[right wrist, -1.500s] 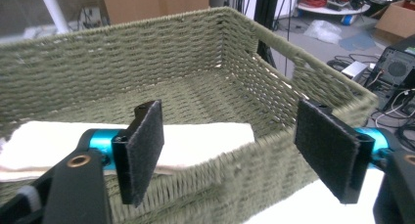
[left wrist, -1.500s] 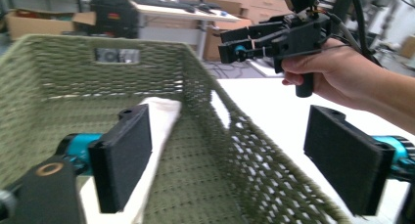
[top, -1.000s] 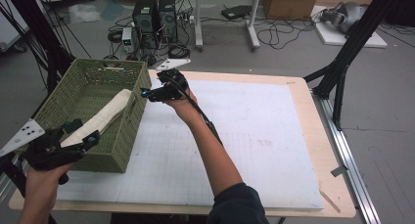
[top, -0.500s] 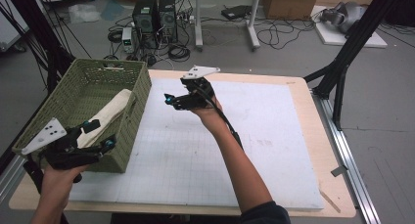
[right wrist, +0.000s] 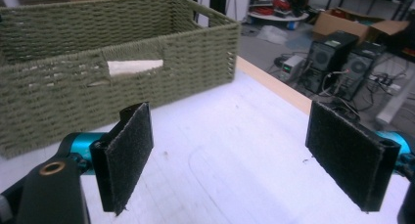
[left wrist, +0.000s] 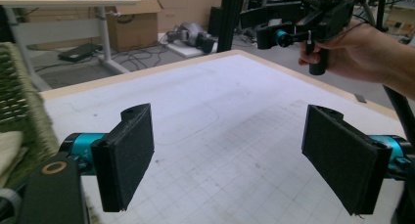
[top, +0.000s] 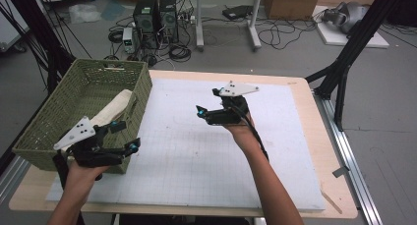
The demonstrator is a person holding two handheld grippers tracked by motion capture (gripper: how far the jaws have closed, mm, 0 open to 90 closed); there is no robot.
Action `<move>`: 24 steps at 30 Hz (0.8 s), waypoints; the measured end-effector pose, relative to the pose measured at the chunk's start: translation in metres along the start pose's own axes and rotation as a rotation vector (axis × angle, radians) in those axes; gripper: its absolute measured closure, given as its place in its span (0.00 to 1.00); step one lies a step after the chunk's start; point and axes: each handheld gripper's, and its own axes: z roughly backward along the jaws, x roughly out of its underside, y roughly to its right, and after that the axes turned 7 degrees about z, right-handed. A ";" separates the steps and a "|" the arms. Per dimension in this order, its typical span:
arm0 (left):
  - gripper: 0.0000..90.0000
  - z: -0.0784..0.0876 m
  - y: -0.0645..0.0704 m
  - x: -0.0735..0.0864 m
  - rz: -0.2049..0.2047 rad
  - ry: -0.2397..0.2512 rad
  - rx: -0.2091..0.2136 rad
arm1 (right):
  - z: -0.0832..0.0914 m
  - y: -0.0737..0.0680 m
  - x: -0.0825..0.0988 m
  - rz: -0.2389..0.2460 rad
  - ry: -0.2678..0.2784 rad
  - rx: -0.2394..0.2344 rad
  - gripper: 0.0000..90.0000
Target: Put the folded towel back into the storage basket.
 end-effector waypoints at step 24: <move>0.22 -0.065 0.022 0.015 -0.041 -0.008 0.119 | 0.108 0.004 0.076 -0.075 -0.026 0.194 0.18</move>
